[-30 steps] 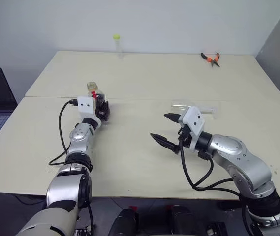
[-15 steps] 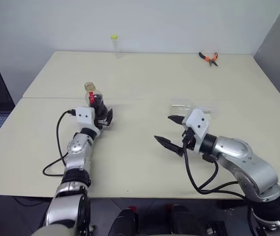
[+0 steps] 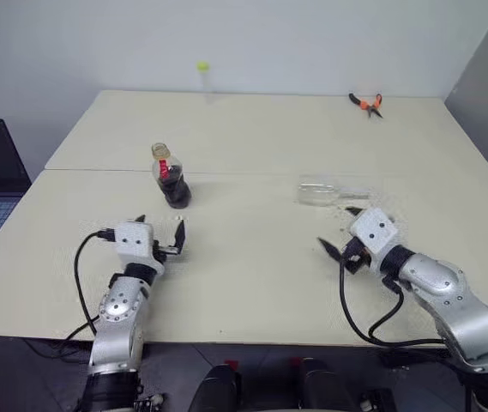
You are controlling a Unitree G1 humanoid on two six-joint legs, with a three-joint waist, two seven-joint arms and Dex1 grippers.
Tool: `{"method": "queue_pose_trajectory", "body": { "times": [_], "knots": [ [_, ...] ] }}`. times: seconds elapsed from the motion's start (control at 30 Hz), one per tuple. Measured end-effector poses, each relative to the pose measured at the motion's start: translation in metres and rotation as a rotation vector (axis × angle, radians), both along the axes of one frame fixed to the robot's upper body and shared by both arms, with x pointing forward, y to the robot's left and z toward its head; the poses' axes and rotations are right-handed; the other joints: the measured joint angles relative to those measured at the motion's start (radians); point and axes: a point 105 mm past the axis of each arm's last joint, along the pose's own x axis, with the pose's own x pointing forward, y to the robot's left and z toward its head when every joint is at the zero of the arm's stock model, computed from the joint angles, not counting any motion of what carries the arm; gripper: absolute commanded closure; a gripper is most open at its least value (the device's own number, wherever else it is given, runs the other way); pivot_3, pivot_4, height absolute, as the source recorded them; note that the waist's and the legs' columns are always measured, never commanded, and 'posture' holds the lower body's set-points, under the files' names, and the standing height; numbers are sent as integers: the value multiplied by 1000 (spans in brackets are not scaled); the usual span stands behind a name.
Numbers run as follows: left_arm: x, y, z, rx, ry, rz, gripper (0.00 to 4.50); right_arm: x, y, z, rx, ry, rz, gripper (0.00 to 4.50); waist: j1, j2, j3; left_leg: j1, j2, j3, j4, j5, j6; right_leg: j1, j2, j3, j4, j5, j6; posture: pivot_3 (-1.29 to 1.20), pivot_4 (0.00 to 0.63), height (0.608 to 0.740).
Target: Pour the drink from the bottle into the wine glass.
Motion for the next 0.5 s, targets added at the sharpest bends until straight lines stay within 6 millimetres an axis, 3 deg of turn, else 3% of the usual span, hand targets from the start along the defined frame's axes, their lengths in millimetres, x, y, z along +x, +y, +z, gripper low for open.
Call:
{"method": "queue_pose_trajectory", "body": {
  "times": [0.17, 0.27, 0.5],
  "knots": [
    [-3, -53, 19, 17, -4, -352, 15, 27, -17, -7, -373, -200, -108, 0, -4, 0, 0, 0, 0, 2, 0, 1, -1, -1, 1, 1, 0, 0, 0, 0, 150, 740],
    [-2, -61, 38, 39, -21, -469, 15, 41, -19, -4, -498, -290, -139, 0, -9, 0, 0, 1, 1, 2, -1, 1, -1, -1, 1, 2, 0, 0, 0, 0, 150, 740],
    [-5, -73, 51, 81, 40, -693, 15, 72, -32, -13, -748, -372, -217, 0, -12, 1, 0, 0, 0, 3, -1, 1, -1, 0, 2, 2, -1, 0, 0, 0, 150, 740]
  ]
}}
